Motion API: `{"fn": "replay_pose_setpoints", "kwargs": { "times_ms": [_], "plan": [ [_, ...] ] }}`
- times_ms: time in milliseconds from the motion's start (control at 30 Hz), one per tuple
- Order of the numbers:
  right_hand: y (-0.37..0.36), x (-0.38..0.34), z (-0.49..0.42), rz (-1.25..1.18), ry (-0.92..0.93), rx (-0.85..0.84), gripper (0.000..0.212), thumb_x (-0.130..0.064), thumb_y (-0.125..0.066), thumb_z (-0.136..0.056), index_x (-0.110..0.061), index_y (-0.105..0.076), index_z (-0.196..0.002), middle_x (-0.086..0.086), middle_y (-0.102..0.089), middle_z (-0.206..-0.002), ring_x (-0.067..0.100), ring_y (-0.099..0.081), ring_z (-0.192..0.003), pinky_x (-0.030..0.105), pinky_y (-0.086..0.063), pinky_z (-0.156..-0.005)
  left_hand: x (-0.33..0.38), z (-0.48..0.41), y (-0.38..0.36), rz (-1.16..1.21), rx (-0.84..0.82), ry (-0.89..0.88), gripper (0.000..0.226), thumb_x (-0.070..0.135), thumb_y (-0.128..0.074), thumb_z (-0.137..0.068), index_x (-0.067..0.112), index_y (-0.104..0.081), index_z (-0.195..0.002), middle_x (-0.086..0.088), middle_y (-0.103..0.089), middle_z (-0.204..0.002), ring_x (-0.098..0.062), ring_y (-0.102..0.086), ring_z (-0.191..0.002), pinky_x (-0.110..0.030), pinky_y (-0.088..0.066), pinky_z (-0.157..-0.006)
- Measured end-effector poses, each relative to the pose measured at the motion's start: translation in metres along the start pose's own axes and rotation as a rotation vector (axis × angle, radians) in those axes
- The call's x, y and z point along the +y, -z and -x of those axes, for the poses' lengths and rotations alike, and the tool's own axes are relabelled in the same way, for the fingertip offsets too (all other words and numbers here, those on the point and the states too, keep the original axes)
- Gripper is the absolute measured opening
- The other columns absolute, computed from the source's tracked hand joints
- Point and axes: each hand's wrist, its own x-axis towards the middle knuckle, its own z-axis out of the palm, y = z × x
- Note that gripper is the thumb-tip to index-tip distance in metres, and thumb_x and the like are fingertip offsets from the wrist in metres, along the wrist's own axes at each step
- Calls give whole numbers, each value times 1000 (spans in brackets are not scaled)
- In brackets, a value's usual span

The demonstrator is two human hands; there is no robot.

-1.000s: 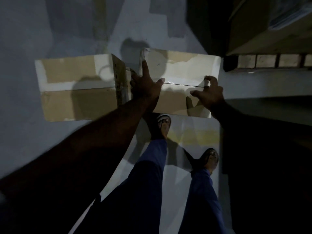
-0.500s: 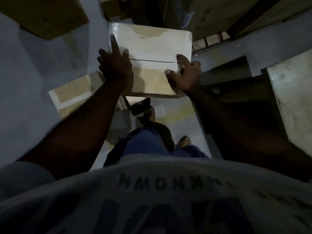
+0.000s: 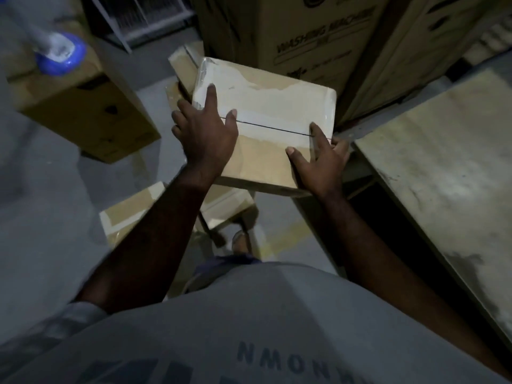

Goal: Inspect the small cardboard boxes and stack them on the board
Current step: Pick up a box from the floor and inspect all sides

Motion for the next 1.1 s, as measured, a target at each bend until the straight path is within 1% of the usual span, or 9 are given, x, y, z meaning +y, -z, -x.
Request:
{"fn": "replay_pose_setpoints", "kwargs": {
  "times_ms": [100, 233, 467, 667, 767, 833, 900, 1000, 1100],
  "plan": [
    [54, 12, 14, -6, -28, 100, 79, -64, -71, -82, -37, -50, -153, 17, -39, -141, 39, -37, -133, 43, -38, -112, 51, 25, 20, 23, 43, -95, 69, 62, -49, -93, 34, -35, -154, -23, -42, -141, -44, -42, -128, -56, -39, -104],
    [127, 36, 31, -1, -77, 199, 75, -59, -74, -87, -39, -47, -154, 15, -36, -145, 38, -34, -136, 46, -39, -113, 119, 65, 36, 71, 69, -210, 68, 61, -52, -92, 34, -39, -152, -22, -45, -136, -43, -44, -121, -53, -35, -103],
    [234, 82, 60, 59, -183, 382, 74, -57, -74, -88, -39, -46, -154, 15, -33, -149, 36, -31, -138, 48, -38, -114, 224, 119, 37, 202, -19, -433, 68, 59, -55, -94, 32, -38, -154, -22, -46, -133, -41, -44, -121, -51, -37, -101],
    [287, 127, 61, 109, -344, 527, 71, -55, -76, -87, -39, -49, -151, 18, -35, -148, 38, -32, -137, 50, -38, -112, 307, 138, 4, 293, -209, -630, 67, 57, -56, -94, 32, -37, -154, -18, -44, -135, -37, -42, -124, -51, -42, -103],
    [304, 151, 53, 144, -428, 558, 67, -54, -75, -87, -39, -52, -148, 20, -36, -147, 39, -32, -138, 50, -39, -111, 346, 137, -25, 295, -297, -730, 66, 58, -56, -94, 33, -38, -152, -19, -46, -136, -39, -43, -125, -52, -44, -103],
    [312, 165, 47, 156, -498, 569, 64, -53, -74, -87, -40, -53, -147, 20, -35, -149, 38, -30, -140, 52, -40, -111, 371, 133, -45, 290, -382, -809, 65, 58, -57, -93, 31, -40, -150, -20, -48, -137, -40, -44, -126, -49, -43, -105],
    [318, 175, 43, 163, -562, 591, 63, -53, -74, -88, -39, -53, -146, 19, -34, -151, 38, -28, -141, 53, -41, -111, 393, 128, -66, 288, -481, -898, 66, 62, -55, -90, 30, -42, -145, -20, -49, -134, -40, -46, -124, -49, -45, -104],
    [325, 188, 38, 174, -652, 627, 63, -52, -75, -88, -40, -53, -146, 18, -32, -153, 38, -27, -142, 53, -42, -111, 422, 120, -91, 269, -667, -1021, 67, 71, -50, -83, 33, -42, -137, -17, -48, -130, -39, -49, -118, -50, -49, -99],
    [329, 201, 38, 192, -710, 643, 62, -50, -76, -87, -41, -53, -144, 18, -31, -155, 37, -26, -142, 51, -41, -110, 440, 117, -110, 237, -772, -1131, 60, 68, -56, -84, 32, -43, -131, -17, -45, -130, -39, -45, -120, -47, -48, -99]
  ]
}}
